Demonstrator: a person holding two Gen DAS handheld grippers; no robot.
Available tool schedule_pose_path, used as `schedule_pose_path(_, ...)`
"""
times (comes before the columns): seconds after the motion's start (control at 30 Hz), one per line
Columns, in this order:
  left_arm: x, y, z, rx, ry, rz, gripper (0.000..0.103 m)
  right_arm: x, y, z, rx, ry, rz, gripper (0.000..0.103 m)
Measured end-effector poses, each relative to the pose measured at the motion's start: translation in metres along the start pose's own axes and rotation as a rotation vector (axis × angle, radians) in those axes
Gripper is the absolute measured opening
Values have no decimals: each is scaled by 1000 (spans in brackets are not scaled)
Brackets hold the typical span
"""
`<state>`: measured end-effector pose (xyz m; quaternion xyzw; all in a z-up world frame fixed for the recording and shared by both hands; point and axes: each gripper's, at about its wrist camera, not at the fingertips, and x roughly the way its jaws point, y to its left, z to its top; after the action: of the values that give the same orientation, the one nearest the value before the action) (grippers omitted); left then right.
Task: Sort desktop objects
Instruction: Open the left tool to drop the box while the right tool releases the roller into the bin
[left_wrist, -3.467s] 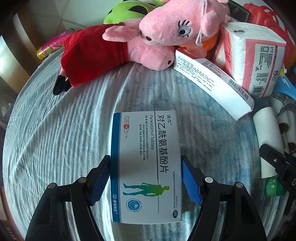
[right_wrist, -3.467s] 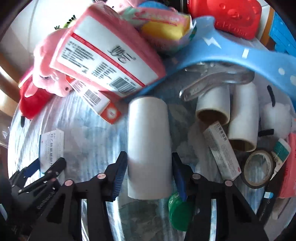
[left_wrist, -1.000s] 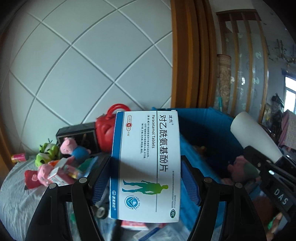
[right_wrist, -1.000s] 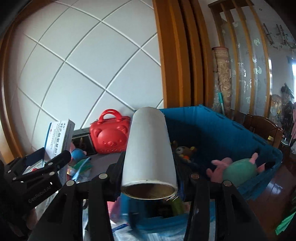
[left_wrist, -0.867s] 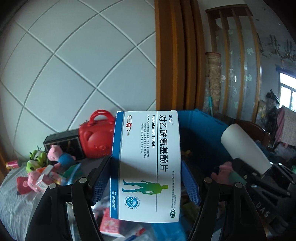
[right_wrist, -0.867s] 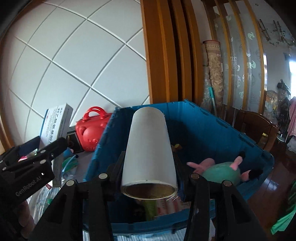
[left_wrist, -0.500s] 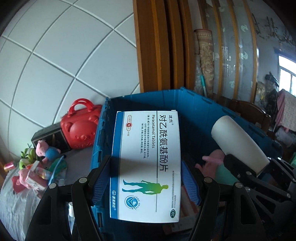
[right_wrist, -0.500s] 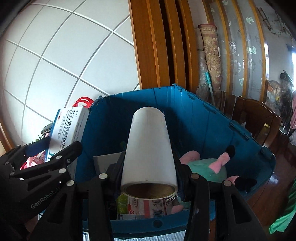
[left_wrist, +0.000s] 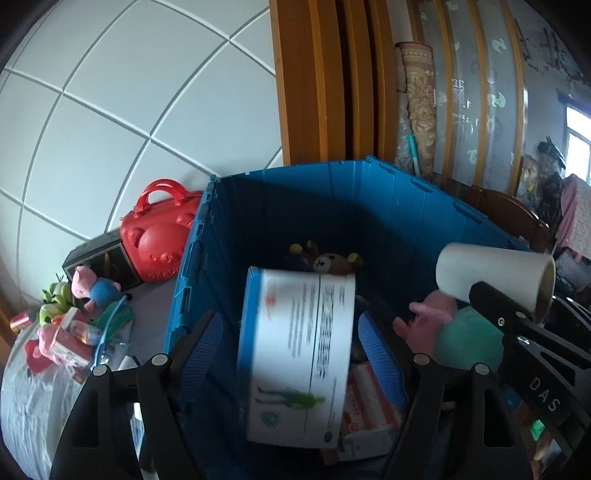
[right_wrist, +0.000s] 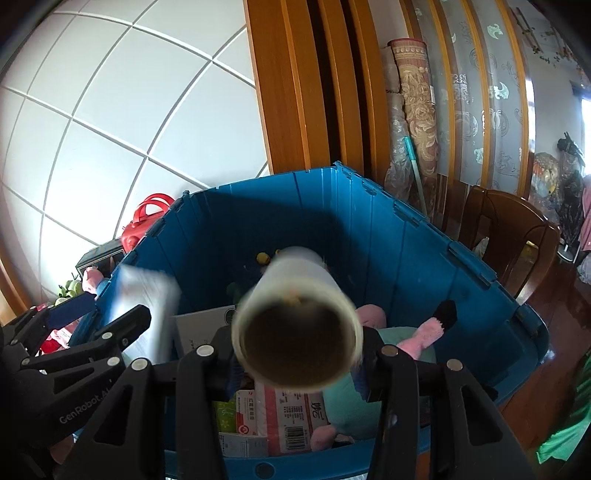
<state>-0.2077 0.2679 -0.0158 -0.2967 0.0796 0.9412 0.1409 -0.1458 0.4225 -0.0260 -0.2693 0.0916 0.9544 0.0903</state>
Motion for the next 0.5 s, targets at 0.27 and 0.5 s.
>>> schedule_pose_path(0.27,-6,-1,-6,9,4,-9,83,-15,-9,6,12,-45,-34,62)
schedule_pose_path(0.5,-20,6,-14,5,-11,-14,83,-27,-9,-1,20,-34,-40,63)
